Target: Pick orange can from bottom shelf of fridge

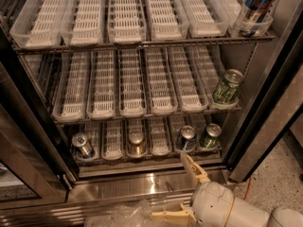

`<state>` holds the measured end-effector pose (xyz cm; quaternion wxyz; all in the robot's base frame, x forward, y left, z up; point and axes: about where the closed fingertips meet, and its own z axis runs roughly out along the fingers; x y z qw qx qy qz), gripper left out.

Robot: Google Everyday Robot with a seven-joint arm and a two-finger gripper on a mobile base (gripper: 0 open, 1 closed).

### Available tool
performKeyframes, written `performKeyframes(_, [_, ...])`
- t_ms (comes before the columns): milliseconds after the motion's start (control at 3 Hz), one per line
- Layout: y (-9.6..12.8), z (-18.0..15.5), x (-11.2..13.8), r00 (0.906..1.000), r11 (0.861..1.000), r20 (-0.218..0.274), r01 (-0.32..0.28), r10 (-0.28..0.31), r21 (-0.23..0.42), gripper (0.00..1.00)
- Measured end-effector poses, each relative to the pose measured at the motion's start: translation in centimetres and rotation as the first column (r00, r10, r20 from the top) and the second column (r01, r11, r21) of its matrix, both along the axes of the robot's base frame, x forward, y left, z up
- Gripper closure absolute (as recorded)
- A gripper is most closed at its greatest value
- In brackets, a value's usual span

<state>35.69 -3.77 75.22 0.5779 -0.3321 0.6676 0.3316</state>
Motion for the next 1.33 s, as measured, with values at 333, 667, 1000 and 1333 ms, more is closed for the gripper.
performKeyframes(333, [0.3, -1.5, 0.8, 0.9994, 0.999, 0.023, 0.026, -0.025, -0.047, 0.0])
performKeyframes(667, [1.6, -3.7, 2.4, 0.9952, 0.995, 0.067, 0.075, -0.07, -0.066, 0.0])
performKeyframes(1000, [0.9, -8.1, 4.9, 0.9786, 0.978, 0.128, 0.176, -0.161, -0.11, 0.0])
performKeyframes(1333, [0.9, -8.1, 4.9, 0.9787, 0.978, 0.127, 0.176, -0.161, -0.11, 0.0])
